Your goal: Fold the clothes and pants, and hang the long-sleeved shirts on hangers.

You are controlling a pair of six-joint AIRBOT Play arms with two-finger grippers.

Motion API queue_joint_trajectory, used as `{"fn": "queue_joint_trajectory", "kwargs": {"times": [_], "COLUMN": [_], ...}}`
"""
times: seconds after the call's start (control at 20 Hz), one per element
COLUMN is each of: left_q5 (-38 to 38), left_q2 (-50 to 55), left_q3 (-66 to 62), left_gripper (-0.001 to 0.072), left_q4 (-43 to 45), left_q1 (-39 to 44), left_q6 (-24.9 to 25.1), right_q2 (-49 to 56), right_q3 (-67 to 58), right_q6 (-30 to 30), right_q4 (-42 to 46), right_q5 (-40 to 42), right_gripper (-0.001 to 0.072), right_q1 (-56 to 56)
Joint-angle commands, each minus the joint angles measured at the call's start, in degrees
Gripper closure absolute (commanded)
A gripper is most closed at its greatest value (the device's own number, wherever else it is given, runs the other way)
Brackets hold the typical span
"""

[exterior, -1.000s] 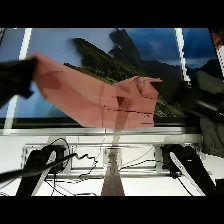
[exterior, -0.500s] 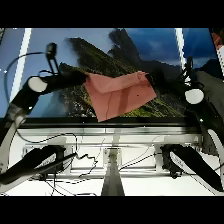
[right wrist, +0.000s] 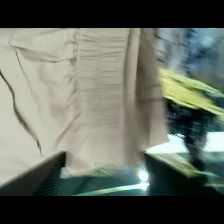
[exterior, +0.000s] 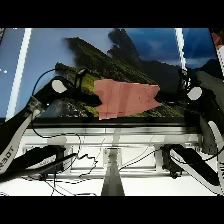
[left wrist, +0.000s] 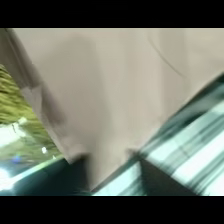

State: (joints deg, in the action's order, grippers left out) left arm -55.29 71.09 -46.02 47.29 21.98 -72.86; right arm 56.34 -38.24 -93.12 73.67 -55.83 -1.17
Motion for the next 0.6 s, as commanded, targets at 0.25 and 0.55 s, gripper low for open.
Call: {"fn": "queue_joint_trajectory", "kwargs": {"times": [0.25, 0.55], "left_q5": [-1.31, -1.29], "left_q2": [2.36, 2.36], "left_q3": [0.15, 0.15], "left_gripper": [0.0003, 0.0004], "left_q4": [0.0, 0.02], "left_q1": [1.97, 1.97], "left_q6": [0.04, 0.04], "right_q2": [8.94, 26.97], "right_q3": [-8.92, -17.7], "right_q6": [2.49, 22.75], "right_q4": [3.02, -20.13], "right_q5": [-3.52, -19.34], "right_gripper": [0.0142, 0.0142], "right_q1": [-7.04, -18.88]}}
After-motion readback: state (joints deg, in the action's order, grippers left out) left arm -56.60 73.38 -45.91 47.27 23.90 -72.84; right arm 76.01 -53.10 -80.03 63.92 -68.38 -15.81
